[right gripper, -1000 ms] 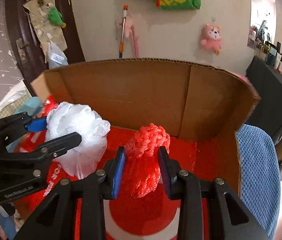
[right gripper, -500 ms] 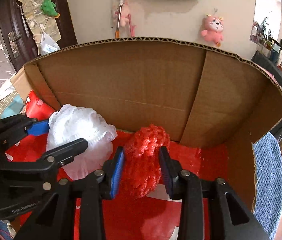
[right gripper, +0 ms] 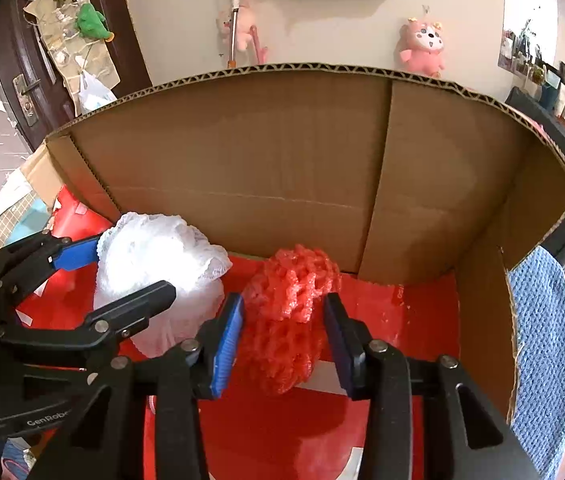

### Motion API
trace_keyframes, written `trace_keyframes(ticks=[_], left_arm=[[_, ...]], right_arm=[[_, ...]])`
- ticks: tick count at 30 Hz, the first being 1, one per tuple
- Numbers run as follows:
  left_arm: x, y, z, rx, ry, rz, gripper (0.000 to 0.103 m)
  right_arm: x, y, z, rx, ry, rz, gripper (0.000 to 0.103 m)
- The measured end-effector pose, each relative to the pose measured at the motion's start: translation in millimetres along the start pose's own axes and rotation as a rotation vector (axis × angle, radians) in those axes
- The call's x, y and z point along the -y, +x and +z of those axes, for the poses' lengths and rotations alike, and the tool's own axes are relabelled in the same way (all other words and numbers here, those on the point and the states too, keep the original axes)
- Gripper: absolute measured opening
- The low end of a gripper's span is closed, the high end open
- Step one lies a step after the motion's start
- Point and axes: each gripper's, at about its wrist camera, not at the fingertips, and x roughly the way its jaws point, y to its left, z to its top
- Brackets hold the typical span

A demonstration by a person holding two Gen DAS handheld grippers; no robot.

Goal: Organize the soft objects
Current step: 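Carry the white puff with the left tool into the red box while the right tool carries the red puff, then open both tools to release the two puffs inside the box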

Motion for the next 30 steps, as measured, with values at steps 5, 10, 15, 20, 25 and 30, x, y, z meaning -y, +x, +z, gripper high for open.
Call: trace_keyframes(ticks=[5, 10, 15, 20, 25, 30], left_arm=[[1.2, -0.5, 0.1, 0.003, -0.002, 0.0, 0.068], [0.4, -1.9, -0.4, 0.007, -0.006, 0.005, 0.073], [-0.8, -2.0, 0.0, 0.007, -0.002, 0.009, 0.075], [-1.8, -3.1, 0.2, 0.006, -0.006, 0.011, 0.077], [-2.9, -4.7, -1.1, 0.009, -0.005, 0.015, 0.078], [-4.5, -6.2, -1.0, 0.007, -0.01, 0.014, 0.078]], right_arm=[[0.8, -0.4, 0.6, -0.007, -0.01, -0.01, 0.05], [2.2, 1.1, 0.1, -0.015, -0.001, -0.01, 0.056], [4.0, 0.6, -0.7, -0.018, -0.003, -0.016, 0.058], [4.0, -0.8, -0.6, -0.019, -0.001, -0.021, 0.06], [4.9, -1.2, 0.8, -0.022, -0.002, -0.026, 0.06], [6.0, -2.0, 0.7, -0.023, 0.001, -0.034, 0.066]])
